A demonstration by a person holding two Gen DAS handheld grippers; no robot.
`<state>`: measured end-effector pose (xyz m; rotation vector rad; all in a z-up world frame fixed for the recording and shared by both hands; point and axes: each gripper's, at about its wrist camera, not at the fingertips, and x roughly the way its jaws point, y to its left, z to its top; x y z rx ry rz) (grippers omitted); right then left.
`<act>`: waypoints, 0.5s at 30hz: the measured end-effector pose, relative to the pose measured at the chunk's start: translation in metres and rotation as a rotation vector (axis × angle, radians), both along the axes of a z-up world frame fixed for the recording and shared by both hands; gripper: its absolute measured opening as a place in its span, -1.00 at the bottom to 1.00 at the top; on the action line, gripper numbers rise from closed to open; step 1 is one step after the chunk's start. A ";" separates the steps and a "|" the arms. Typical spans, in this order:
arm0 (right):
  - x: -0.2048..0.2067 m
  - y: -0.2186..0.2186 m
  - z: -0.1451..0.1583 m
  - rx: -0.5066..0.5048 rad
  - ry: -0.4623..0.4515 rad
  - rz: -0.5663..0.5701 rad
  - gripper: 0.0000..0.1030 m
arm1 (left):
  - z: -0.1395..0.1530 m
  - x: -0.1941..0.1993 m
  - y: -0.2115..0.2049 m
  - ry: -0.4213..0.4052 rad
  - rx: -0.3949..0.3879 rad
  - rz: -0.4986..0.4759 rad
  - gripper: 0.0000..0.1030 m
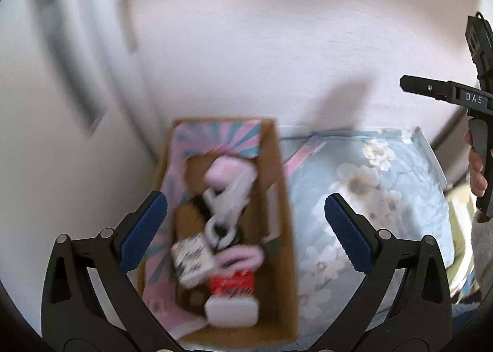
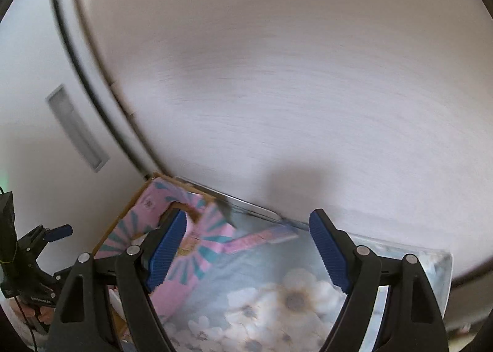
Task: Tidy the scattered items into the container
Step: 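Move both tools back to the table toward the UNMV box and white stick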
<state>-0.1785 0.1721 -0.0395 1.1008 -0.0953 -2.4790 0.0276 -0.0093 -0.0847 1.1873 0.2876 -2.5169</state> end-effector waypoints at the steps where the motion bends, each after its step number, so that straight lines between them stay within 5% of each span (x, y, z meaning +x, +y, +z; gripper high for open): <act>1: 0.002 0.008 -0.003 -0.002 -0.002 -0.020 0.54 | 0.001 -0.012 0.008 -0.002 -0.020 -0.036 0.98; 8: 0.016 0.057 -0.012 0.000 -0.031 -0.107 0.54 | -0.009 -0.098 0.052 -0.029 -0.106 -0.341 0.98; 15: 0.018 0.082 -0.034 -0.015 -0.074 -0.117 0.54 | -0.053 -0.173 0.054 -0.143 -0.010 -0.534 0.98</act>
